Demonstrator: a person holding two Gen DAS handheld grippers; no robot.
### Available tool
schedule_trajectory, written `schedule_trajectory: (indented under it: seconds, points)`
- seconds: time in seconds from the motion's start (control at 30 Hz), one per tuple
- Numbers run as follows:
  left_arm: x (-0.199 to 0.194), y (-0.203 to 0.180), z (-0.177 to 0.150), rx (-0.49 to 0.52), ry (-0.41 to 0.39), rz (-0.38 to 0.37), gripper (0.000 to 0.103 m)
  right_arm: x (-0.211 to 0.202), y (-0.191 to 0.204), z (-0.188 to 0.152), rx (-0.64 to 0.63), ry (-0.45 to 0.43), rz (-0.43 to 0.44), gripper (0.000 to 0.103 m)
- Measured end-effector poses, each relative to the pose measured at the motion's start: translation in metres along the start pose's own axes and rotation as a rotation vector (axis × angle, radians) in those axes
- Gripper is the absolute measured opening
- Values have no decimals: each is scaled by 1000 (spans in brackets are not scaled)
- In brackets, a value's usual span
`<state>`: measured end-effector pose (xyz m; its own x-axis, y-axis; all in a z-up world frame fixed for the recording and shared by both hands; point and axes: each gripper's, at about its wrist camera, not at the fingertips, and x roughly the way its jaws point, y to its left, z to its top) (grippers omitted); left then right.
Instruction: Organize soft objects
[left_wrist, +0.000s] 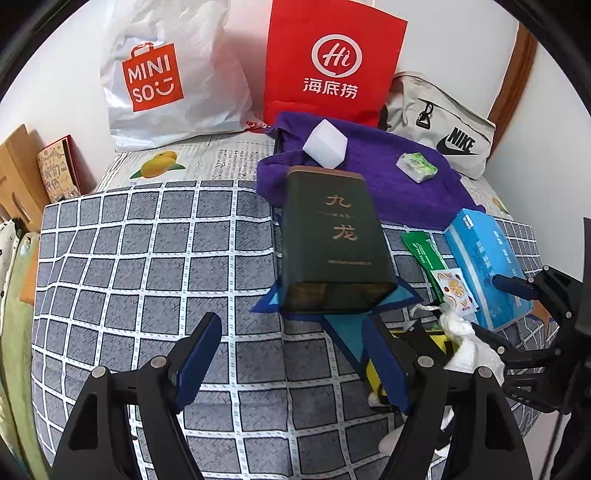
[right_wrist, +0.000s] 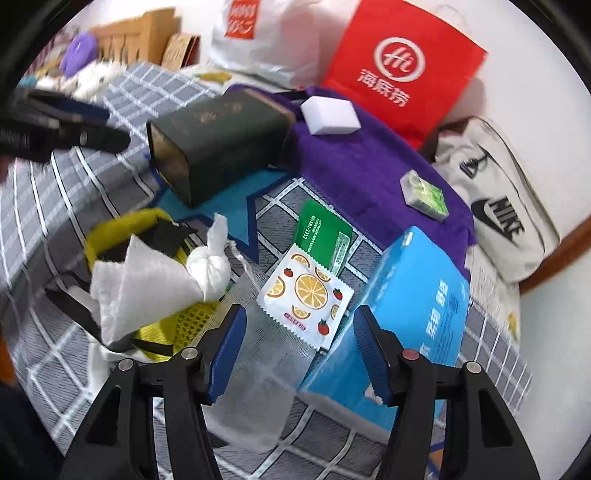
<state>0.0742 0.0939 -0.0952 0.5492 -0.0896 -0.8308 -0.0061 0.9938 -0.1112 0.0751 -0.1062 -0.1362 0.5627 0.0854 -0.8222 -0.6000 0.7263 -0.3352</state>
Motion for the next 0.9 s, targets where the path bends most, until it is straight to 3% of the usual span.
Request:
schedule_trajectory:
  seconds: [0.13, 0.2, 0.23, 0.27, 0.3, 0.43, 0.6, 0.73, 0.8, 0.9]
  points:
    - [7, 5, 2, -11, 11, -3, 77, 14, 11, 4, -91, 35, -65, 56]
    - [10, 7, 2, -12, 17, -3, 77, 24, 17, 4, -136, 55, -91, 43]
    - [12, 8, 2, -16, 20, -2, 77, 28, 18, 4, -143, 68, -88, 27]
    - [13, 9, 2, -18, 21, -2, 77, 32, 17, 3, -128, 82, -74, 4]
    - [14, 10, 2, -22, 23, -4, 77, 34, 15, 2, -113, 94, -66, 0]
    - [14, 13, 1, -28, 26, -2, 77, 23, 9, -1, -80, 51, -99, 0]
    - [12, 10, 0, -27, 23, -9, 77, -4, -8, 2, 49, -22, 2, 0]
    - [7, 5, -1, -16, 13, -16, 77, -5, -6, 4, 5, -45, 4, 1]
    - [6, 4, -1, -16, 12, -18, 77, 3, -5, 9, -16, -28, 33, 4]
    - [6, 5, -1, -22, 12, -17, 77, 16, -1, 15, -64, -1, 39, 23]
